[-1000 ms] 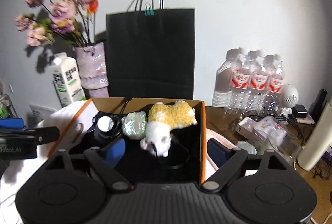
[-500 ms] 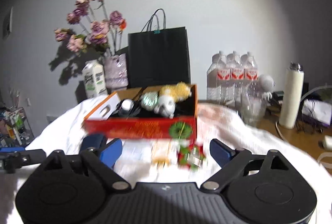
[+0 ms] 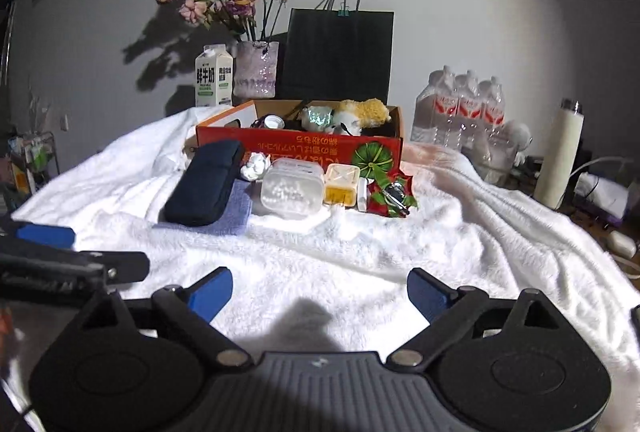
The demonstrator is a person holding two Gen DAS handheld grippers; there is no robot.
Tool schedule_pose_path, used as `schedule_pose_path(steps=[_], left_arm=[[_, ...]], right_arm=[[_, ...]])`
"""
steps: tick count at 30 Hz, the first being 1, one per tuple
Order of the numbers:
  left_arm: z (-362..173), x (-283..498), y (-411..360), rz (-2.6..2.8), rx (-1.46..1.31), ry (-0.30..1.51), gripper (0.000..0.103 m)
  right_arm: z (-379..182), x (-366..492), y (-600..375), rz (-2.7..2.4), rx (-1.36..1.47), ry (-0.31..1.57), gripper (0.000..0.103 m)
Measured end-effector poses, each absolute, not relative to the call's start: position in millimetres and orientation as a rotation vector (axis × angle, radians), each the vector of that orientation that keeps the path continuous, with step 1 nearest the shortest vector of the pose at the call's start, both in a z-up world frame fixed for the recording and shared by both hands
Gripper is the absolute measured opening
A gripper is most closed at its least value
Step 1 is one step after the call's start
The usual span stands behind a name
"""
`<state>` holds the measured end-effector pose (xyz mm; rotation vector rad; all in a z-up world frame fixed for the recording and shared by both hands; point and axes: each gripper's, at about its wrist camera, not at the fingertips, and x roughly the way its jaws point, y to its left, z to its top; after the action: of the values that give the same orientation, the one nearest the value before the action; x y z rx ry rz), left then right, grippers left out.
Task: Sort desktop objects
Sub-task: 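Grasp the navy blue pouch with the left tool while the right tool grasps the white cotton-bud box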
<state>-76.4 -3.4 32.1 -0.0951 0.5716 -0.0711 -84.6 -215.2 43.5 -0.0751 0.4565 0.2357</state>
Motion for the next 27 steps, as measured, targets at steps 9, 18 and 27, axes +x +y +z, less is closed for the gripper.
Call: schedule_pose_path(steps=[9,18,27], left_arm=[[44.3,17.5,5.8,-0.062,-0.114,0.531,0.103],[24.6,72.9,15.8,-0.075,-0.194,0.593,0.103],[23.9,77.7,25.6,-0.1,-0.192,0.558,0.075]], right_arm=[[62.3,-11.1,-219.0,0.268,-0.001,0.458,0.094],[53.7,62.7,-191.2,0.331,0.049,0.52,0.094],[27.0,97.8,-180.5,0.384,0.135,0.615,0.089]])
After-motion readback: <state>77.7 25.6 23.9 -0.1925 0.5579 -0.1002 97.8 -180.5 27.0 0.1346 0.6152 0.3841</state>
